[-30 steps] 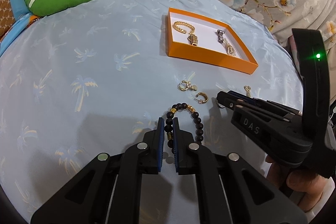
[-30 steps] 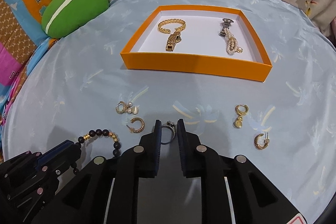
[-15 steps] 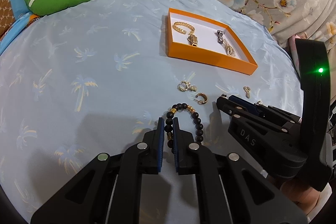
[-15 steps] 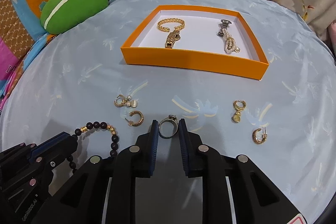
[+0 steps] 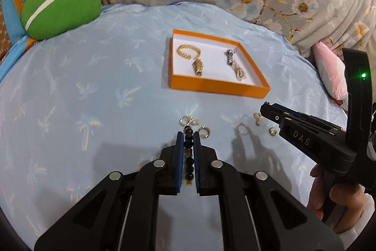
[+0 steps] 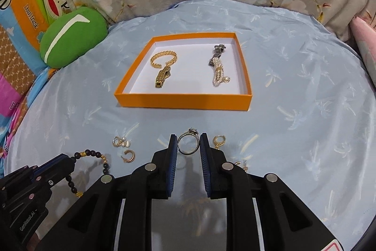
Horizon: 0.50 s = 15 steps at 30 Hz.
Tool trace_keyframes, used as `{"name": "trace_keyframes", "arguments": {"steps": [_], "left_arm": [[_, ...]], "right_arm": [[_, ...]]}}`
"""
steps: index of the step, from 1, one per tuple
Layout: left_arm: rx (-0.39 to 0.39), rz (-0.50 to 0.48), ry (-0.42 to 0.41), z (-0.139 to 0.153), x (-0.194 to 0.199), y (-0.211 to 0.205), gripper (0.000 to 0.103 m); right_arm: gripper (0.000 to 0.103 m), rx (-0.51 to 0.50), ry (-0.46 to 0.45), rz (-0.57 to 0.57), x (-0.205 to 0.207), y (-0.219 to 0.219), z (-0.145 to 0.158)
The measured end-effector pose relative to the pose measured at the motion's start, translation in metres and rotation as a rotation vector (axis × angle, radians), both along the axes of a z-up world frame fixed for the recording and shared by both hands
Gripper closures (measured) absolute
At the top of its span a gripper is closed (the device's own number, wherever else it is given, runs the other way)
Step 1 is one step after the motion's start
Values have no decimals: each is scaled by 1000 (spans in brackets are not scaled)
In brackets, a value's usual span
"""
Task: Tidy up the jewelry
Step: 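Carry the ring and bead bracelet into the orange box and open both tools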
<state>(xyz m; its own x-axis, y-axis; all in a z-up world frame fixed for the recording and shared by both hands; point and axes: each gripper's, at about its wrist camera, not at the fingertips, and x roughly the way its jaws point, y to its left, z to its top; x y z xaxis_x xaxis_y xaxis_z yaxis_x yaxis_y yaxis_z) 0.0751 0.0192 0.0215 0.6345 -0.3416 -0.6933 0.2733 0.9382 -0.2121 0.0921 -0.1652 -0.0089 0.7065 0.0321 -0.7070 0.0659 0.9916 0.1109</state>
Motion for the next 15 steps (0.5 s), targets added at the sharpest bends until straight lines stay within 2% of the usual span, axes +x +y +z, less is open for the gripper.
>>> {"name": "trace_keyframes", "arguments": {"steps": [9,15], "left_arm": [[-16,-31,-118,47,33,-22,96],[-12,-24,-177,65,78,-43,96]], "right_arm": [[85,21,-39,-20,35,-32,20],[85,48,-27,-17,67,-37,14]]}}
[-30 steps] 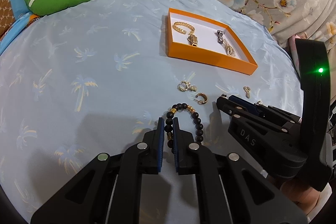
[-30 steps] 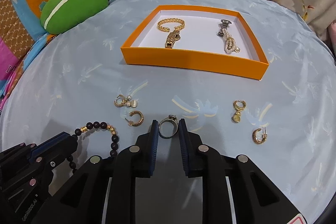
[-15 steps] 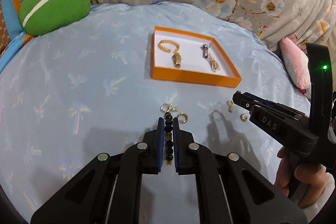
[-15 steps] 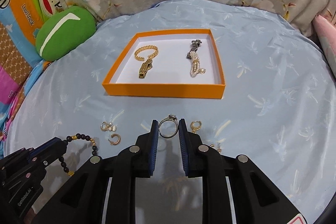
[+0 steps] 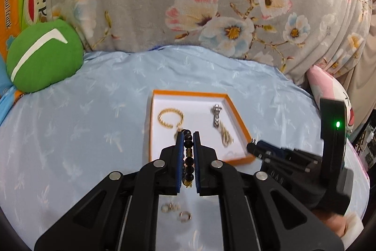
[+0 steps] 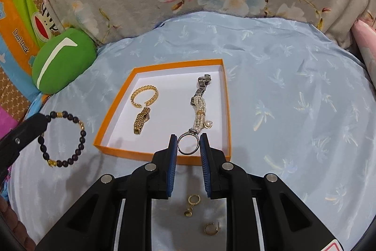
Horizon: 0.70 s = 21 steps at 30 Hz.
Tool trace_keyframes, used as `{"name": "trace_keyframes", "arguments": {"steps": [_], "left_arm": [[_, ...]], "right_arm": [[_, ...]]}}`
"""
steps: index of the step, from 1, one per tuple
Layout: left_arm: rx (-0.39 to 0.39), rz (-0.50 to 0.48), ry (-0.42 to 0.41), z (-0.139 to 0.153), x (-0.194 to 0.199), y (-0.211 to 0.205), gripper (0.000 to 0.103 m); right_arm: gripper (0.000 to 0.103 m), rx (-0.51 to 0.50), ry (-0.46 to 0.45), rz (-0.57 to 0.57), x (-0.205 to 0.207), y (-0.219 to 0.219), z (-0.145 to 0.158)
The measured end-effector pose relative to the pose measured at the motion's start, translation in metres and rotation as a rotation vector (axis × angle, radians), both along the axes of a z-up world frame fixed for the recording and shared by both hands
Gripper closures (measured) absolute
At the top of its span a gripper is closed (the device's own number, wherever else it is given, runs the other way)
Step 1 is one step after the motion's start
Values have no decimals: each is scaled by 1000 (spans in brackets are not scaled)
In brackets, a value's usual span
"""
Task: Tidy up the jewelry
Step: 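Carry the ring and bead bracelet into the orange box and open both tools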
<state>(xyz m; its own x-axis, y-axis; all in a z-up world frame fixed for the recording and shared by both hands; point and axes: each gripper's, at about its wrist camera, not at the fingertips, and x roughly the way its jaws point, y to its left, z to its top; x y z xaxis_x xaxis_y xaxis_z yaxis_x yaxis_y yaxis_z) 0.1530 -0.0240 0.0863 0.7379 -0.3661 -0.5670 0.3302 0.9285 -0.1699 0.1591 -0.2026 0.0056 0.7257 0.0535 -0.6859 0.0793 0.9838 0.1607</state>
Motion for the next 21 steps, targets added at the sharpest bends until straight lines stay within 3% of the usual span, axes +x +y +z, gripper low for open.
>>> {"name": "trace_keyframes", "arguments": {"steps": [7,13,21], "left_arm": [[4,7,47,-25,39,-23,96],[12,5,106,-54,50,-32,96],[3,24,138,-70,56,-28,95]], "right_arm": [[85,4,32,1,25,0,-16],[85,11,60,2,32,0,-29],[84,12,74,0,34,0,-39]]}}
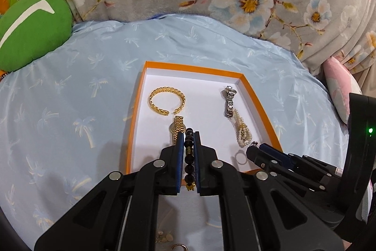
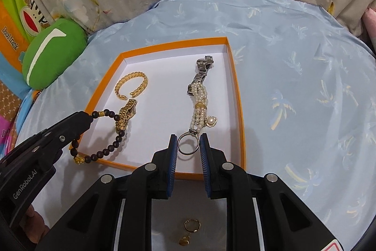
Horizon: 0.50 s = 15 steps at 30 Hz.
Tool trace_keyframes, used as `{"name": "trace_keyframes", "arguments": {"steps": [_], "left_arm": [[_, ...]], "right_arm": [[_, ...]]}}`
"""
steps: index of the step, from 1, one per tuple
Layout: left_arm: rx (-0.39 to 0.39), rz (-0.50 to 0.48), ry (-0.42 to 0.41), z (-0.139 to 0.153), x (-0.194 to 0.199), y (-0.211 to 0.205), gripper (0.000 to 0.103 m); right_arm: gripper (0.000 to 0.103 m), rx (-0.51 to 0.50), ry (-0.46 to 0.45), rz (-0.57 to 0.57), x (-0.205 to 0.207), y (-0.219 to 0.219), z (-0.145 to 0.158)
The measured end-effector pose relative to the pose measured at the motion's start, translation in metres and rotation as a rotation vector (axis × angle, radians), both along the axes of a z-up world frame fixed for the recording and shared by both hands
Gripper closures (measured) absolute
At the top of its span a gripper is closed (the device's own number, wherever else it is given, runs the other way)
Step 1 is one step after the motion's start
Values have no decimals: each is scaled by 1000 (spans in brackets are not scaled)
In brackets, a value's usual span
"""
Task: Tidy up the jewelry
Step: 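Carry the ring and bead bracelet into the orange box and open both tools, then move both tools back over the loose gold earrings on the sheet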
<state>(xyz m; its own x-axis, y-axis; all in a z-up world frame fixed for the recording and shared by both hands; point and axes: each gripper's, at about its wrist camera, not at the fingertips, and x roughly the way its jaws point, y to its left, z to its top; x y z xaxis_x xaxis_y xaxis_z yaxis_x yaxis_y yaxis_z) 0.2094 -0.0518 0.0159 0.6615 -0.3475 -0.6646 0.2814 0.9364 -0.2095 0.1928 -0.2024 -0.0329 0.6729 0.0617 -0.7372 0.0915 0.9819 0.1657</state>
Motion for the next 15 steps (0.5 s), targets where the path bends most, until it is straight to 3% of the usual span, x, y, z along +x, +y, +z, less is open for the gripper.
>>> {"name": "trace_keyframes", "arguments": {"steps": [5,7,11,15], "left_arm": [[-4,14,12,-6,0,5,94],[-11,17,24,-8,0,7,89],[-17,41,18,-7,-3,12,70],[-38,63,-11,5,-10,24,69]], "right_arm": [[84,-7,-6,-4,0,1,-1],[84,-9,-14,-6,-1,1,0],[84,-20,-31,-18,-6,0,4],[84,-34,-63,-35,-21,-6,17]]}}
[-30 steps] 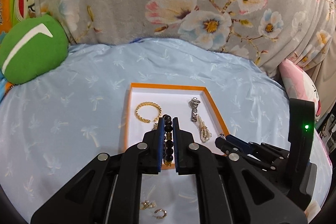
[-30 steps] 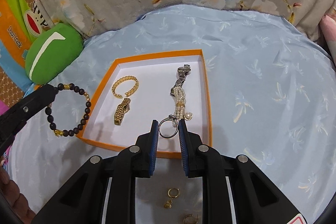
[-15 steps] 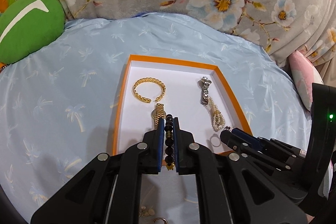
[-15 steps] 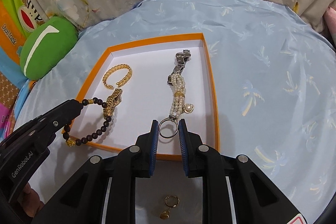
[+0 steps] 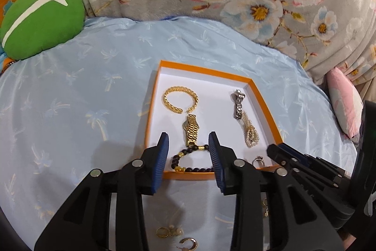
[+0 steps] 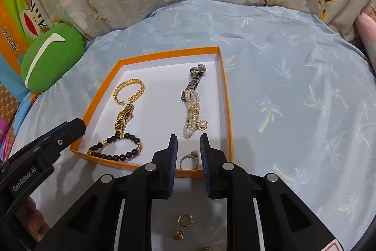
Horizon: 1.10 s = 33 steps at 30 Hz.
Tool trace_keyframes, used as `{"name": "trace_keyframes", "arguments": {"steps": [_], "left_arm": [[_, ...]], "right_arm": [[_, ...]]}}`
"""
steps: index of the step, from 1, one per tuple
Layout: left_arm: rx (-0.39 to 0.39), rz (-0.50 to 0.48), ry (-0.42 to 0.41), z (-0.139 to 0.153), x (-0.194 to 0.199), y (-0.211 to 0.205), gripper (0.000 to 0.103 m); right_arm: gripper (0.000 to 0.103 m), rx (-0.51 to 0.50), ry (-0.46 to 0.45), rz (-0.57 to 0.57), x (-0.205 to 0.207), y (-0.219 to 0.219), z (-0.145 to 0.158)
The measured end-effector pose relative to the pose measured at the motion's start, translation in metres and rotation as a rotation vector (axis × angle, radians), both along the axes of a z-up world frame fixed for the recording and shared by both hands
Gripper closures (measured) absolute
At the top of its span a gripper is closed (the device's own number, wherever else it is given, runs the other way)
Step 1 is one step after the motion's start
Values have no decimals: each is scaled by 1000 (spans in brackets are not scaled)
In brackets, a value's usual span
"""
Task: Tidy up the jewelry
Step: 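Move both tools back over the loose gold earrings on the sheet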
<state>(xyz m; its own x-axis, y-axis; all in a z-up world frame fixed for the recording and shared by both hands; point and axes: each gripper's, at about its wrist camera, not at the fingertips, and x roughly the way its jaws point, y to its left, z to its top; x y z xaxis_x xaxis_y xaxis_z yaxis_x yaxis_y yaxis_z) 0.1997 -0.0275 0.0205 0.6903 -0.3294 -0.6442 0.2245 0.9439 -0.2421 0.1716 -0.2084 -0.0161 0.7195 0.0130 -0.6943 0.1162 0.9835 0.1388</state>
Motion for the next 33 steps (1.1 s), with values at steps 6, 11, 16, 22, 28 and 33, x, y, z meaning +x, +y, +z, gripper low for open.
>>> {"name": "trace_keyframes", "arguments": {"steps": [6,11,16,22,28,33], "left_arm": [[4,33,-39,20,-21,27,69],[29,41,-31,18,-50,48,69],[49,38,11,2,-79,58,69],[42,10,83,-22,-100,53,69],[50,7,113,-35,-99,44,69],[51,0,121,-39,-92,36,69]], "right_arm": [[84,-12,-29,-27,-40,-16,18],[84,-12,-6,-42,-80,-23,13],[83,-14,40,-39,-113,-19,-5],[83,1,77,-16,-135,-9,-21],[83,14,90,-12,-143,-6,-28],[83,19,93,-17,-141,-8,-28]]}}
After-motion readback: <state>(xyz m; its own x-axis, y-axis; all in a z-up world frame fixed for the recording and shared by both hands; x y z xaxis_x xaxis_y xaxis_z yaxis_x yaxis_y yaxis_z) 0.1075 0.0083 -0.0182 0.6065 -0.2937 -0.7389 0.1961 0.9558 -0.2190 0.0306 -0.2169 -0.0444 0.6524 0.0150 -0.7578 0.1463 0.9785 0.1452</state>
